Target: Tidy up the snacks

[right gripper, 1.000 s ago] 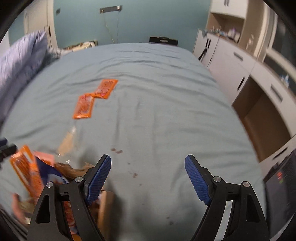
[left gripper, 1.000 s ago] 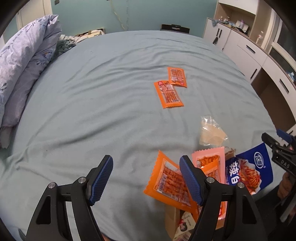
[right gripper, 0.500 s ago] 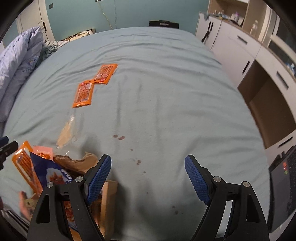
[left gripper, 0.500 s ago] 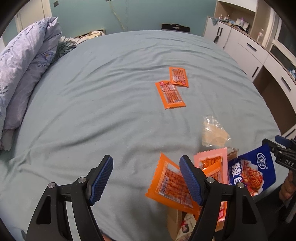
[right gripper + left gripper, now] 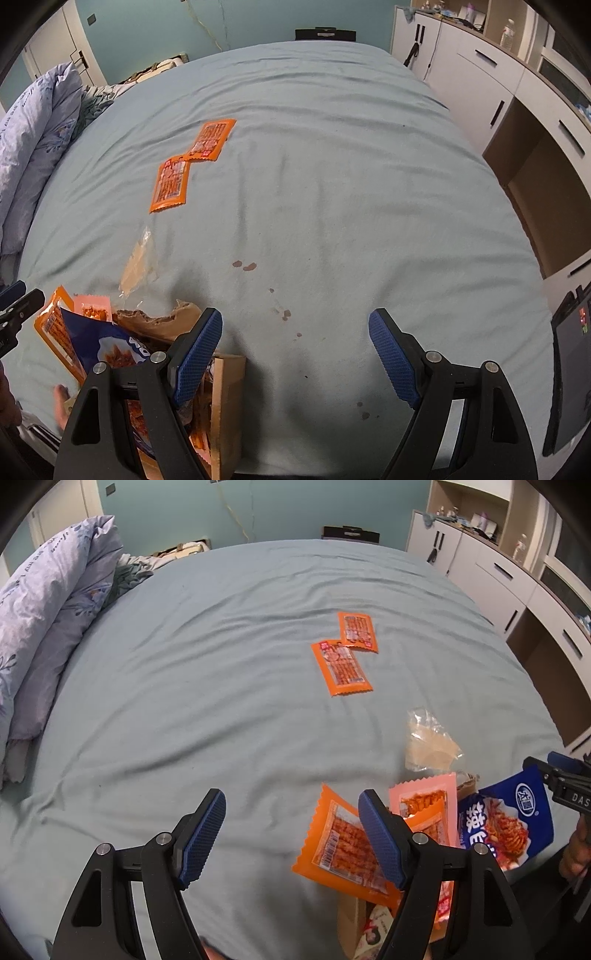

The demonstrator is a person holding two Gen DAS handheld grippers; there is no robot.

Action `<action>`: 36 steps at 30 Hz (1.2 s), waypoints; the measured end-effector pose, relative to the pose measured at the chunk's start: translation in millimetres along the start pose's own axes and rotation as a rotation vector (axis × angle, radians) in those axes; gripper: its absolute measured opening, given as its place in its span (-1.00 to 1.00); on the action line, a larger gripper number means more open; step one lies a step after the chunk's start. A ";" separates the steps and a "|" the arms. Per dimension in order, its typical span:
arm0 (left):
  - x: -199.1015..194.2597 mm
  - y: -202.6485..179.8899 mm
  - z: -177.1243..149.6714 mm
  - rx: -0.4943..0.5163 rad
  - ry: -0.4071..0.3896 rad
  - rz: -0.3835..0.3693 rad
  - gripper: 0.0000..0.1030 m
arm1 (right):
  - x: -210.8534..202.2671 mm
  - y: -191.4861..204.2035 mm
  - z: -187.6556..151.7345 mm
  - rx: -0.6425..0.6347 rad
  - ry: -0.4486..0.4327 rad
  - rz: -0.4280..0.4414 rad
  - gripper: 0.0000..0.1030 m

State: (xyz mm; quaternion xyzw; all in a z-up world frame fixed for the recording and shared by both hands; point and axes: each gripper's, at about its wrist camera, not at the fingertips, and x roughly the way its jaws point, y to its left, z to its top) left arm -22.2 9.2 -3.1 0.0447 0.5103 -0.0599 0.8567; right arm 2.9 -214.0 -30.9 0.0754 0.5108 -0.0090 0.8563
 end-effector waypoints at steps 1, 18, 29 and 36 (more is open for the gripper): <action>0.3 -0.1 -0.1 0.000 0.002 0.000 0.46 | -0.9 0.4 -0.9 0.000 0.001 0.002 0.58; 8.8 14.6 11.1 -0.090 0.033 -0.062 0.46 | 30.1 -32.9 37.8 0.143 0.077 0.021 0.58; 35.7 41.6 56.9 -0.128 0.044 -0.011 0.47 | 50.4 -47.0 59.1 0.204 0.105 0.070 0.58; 88.4 58.1 88.4 -0.136 0.148 -0.023 0.49 | 69.8 -36.1 71.0 0.165 0.129 0.038 0.58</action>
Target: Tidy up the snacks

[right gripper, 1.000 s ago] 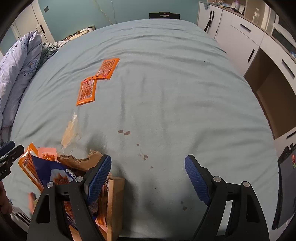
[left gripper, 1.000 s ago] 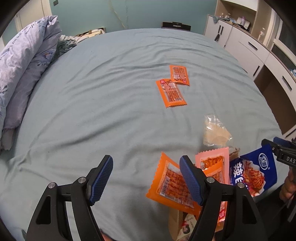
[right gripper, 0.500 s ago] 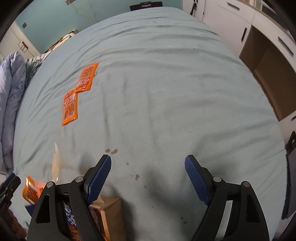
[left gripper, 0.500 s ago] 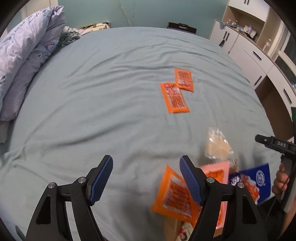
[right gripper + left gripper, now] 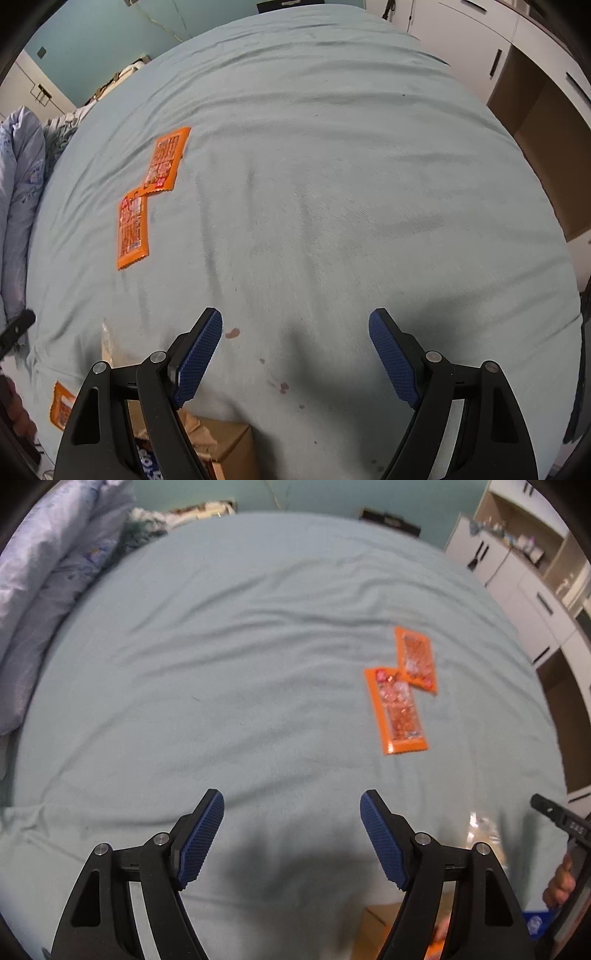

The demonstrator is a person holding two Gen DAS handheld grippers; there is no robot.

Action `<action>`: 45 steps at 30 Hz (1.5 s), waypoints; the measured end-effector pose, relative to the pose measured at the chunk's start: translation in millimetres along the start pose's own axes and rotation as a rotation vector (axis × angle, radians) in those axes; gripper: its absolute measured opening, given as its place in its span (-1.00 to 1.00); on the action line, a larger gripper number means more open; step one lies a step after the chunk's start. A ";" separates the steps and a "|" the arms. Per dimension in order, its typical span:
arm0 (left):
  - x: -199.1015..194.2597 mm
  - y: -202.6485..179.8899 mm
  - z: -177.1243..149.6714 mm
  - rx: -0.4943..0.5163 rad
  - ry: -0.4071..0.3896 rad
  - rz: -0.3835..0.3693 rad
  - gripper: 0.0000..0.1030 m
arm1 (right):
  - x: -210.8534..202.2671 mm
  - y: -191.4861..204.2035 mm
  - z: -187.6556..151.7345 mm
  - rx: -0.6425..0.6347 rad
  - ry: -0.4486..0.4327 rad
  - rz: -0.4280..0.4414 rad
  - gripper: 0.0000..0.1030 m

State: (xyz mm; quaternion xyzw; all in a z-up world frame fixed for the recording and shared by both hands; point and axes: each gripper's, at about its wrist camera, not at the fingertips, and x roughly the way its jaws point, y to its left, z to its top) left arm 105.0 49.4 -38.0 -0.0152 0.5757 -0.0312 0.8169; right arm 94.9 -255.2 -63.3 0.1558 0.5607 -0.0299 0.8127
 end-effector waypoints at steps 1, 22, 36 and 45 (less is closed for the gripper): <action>9.6 -1.7 3.4 0.009 0.022 0.008 0.49 | 2.5 1.1 1.8 -0.005 0.003 -0.005 0.58; 116.1 -98.3 39.2 0.270 0.218 -0.024 0.57 | 44.6 18.3 35.6 -0.078 0.034 -0.030 0.58; 126.5 -127.5 64.8 0.298 0.118 -0.044 0.32 | 45.8 25.9 55.3 -0.107 0.042 0.002 0.58; 112.4 -97.2 79.2 0.233 0.125 -0.115 -0.42 | 108.9 101.6 164.3 -0.149 0.229 0.136 0.59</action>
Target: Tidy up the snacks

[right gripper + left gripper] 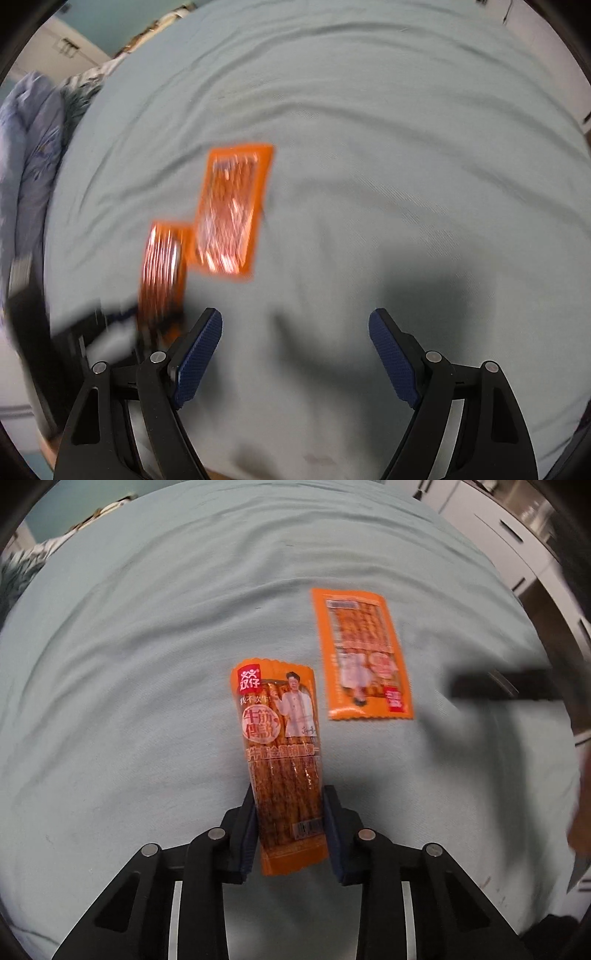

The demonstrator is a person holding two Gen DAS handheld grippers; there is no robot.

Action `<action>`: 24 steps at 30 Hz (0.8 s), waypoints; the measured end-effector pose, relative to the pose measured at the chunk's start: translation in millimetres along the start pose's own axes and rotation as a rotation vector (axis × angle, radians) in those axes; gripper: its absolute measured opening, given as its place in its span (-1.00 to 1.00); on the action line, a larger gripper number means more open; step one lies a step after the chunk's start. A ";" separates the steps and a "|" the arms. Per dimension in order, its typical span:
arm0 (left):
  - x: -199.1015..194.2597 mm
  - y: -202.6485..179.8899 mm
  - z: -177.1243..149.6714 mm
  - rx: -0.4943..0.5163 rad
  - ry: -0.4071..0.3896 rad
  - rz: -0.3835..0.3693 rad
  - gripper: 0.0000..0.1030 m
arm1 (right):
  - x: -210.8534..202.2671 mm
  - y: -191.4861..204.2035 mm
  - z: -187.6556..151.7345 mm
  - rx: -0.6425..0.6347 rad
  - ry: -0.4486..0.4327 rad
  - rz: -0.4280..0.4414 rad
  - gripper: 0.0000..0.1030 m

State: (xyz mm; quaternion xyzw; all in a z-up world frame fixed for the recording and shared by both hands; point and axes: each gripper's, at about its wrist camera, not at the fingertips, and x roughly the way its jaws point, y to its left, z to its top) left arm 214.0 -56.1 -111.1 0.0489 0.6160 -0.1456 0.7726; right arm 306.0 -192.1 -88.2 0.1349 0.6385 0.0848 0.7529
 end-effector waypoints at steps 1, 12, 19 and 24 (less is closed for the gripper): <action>-1.3 3.0 -0.9 -0.013 -0.001 -0.008 -0.42 | 14.1 7.4 22.4 0.019 0.035 -0.004 0.59; -23.7 35.0 -3.9 -0.179 0.007 -0.042 -0.42 | 76.6 77.0 60.3 -0.111 0.059 -0.234 0.19; -79.7 36.2 -35.5 -0.205 -0.065 -0.037 -0.47 | 43.3 40.2 15.8 -0.010 0.032 -0.231 -0.33; -127.5 34.5 -78.0 -0.172 -0.116 -0.065 -0.89 | -34.0 -16.9 -30.9 0.062 -0.087 -0.205 -0.33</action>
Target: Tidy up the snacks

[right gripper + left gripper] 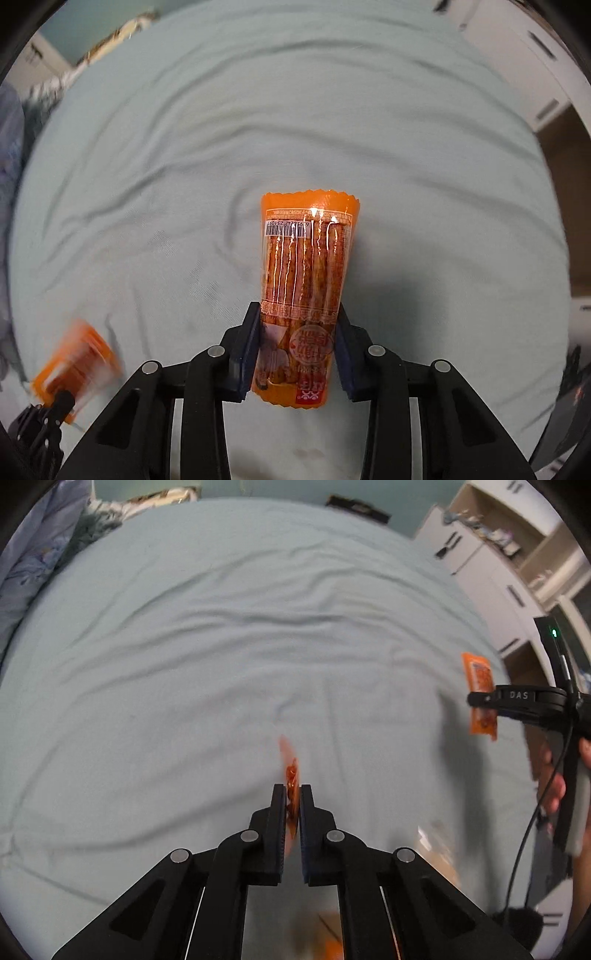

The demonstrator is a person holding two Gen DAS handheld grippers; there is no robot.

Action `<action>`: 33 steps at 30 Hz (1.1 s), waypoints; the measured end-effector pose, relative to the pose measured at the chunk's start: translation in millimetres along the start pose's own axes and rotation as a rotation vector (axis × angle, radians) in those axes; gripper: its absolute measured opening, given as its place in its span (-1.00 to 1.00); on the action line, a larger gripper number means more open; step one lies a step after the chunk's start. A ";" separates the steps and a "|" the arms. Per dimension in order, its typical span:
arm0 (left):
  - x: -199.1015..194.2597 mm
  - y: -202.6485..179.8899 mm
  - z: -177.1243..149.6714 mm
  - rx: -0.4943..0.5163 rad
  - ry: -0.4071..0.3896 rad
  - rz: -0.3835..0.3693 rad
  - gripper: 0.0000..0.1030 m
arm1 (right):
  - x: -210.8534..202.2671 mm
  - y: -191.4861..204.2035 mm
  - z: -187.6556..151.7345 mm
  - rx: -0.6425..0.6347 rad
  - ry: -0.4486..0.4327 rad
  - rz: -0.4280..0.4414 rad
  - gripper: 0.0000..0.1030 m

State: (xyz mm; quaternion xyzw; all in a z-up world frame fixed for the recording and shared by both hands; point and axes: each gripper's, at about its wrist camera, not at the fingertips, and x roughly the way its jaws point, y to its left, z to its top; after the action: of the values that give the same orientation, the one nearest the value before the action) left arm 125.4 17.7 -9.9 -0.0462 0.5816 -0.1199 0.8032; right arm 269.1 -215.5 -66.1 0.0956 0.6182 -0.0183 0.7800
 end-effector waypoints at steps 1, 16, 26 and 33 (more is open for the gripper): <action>-3.9 -3.4 -6.2 0.020 -0.025 -0.008 -0.90 | -17.1 -15.2 -6.7 0.005 -0.026 -0.007 -0.33; -107.7 -34.3 -106.4 0.176 -0.315 -0.144 -0.82 | -224.3 -88.4 -208.7 -0.111 -0.325 0.168 -0.33; 6.3 24.2 -91.4 0.172 0.016 0.279 0.52 | -138.4 -7.4 -270.7 -0.269 -0.115 0.336 -0.33; 61.2 28.6 -87.6 0.268 0.154 0.278 0.52 | -87.1 19.9 -226.1 -0.177 -0.080 0.379 -0.23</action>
State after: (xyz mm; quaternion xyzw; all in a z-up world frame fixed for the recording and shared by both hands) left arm 64.7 36.0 -100.5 0.1513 0.6208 -0.0874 0.7643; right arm 34.3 -164.9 -28.5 0.1404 0.5567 0.1795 0.7988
